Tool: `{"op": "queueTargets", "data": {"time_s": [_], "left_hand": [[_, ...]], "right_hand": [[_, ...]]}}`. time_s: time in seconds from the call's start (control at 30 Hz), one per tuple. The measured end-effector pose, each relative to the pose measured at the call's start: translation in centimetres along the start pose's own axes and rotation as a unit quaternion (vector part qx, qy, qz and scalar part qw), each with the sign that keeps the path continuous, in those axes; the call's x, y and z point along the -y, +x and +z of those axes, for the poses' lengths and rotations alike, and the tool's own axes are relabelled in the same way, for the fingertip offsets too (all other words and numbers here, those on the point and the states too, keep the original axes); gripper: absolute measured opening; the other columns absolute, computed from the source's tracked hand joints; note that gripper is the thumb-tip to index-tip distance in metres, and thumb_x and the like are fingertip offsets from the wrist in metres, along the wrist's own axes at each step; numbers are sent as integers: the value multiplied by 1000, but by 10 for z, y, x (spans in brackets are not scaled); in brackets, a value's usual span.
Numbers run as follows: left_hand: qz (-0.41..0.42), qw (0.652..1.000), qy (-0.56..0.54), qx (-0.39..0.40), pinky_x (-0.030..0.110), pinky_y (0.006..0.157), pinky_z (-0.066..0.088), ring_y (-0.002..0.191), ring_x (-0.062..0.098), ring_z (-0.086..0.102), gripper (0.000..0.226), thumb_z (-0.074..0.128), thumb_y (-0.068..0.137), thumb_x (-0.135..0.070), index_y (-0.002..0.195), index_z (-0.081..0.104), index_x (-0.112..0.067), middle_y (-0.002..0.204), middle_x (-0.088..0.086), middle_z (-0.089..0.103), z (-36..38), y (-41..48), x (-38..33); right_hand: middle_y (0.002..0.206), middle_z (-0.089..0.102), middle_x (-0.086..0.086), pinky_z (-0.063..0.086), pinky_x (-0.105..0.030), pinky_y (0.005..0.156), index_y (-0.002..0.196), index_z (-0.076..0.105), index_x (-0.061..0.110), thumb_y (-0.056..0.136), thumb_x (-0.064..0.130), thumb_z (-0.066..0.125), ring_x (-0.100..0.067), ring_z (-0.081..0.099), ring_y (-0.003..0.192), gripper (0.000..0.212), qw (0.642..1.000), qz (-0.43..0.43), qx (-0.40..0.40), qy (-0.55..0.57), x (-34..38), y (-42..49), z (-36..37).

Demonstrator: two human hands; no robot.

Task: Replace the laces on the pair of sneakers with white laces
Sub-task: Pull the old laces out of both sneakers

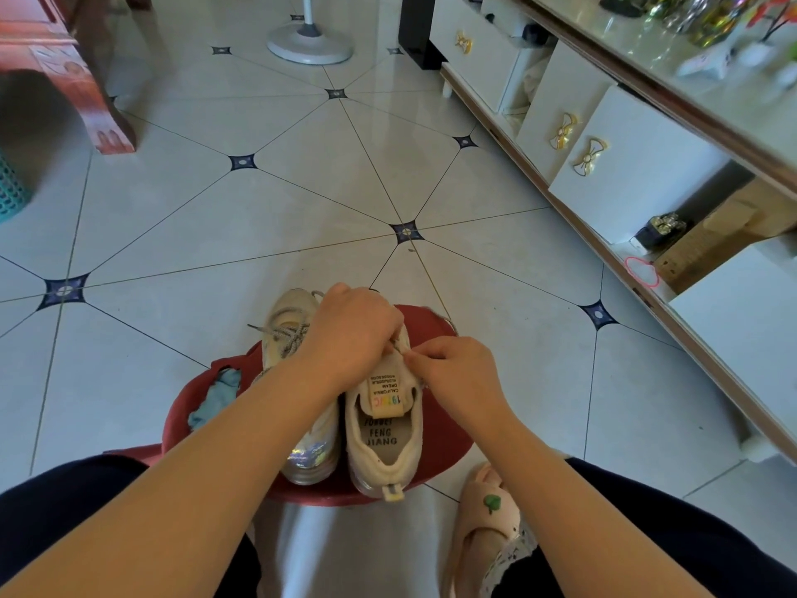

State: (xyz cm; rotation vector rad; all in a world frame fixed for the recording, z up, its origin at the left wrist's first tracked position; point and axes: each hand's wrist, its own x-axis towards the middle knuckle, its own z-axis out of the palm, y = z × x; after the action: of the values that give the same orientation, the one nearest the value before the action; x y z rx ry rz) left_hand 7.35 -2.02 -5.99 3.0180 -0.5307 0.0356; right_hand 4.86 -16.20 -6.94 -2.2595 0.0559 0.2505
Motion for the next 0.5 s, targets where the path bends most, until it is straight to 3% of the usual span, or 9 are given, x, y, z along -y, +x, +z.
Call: {"op": "queueTargets", "data": {"time_s": [0.1, 0.23, 0.3, 0.37, 0.43, 0.5], "left_hand": [[13, 1000, 25, -5, 27, 72, 21, 85, 16, 53, 15, 52, 87, -20, 88, 66, -26, 86, -7, 63, -1, -2, -2], [16, 999, 34, -6, 28, 75, 23, 86, 17, 51, 20, 47, 88, -13, 91, 64, -23, 87, -6, 61, 0, -5, -3], [4, 999, 38, -8, 29, 74, 22, 85, 18, 48, 23, 46, 86, -9, 92, 64, -21, 85, -5, 58, 1, -7, -3], [-35, 999, 38, -12, 30, 73, 23, 79, 18, 41, 21, 45, 84, -7, 91, 61, -19, 81, -4, 51, 1, -9, -4], [-98, 995, 3, -1, 30, 73, 28, 77, 18, 41, 17, 47, 85, -9, 91, 59, -18, 83, -2, 52, -1, -9, -2], [-210, 968, -136, 6, 31, 73, 36, 82, 20, 50, 15, 49, 87, -13, 93, 63, -15, 90, 2, 59, -5, -11, 7]], "right_hand": [[62, 65, 10, 54, -37, 69, 66, 72, 16, 79, 23, 62, -14, 62, 65, 18, 1000, 11, 6, 13, 0, 0, 2], [71, 68, -12, 53, -41, 68, 68, 71, 7, 79, 21, 62, -22, 56, 60, 20, 999, 24, 1, 25, -1, 0, 1], [65, 67, -7, 54, -41, 66, 62, 72, 14, 77, 20, 64, -16, 55, 57, 18, 998, 43, 1, 41, -1, 1, 0], [59, 65, -3, 54, -42, 65, 59, 71, 17, 76, 19, 65, -15, 55, 56, 18, 997, 55, -1, 51, -1, 1, 0], [65, 66, -15, 54, -43, 65, 65, 71, 6, 76, 17, 63, -18, 53, 56, 18, 998, 56, -5, 35, -1, 2, -2], [67, 61, -24, 53, -46, 67, 72, 69, -4, 77, 14, 62, -21, 50, 59, 20, 998, 62, -14, 25, -4, 4, -7]]}}
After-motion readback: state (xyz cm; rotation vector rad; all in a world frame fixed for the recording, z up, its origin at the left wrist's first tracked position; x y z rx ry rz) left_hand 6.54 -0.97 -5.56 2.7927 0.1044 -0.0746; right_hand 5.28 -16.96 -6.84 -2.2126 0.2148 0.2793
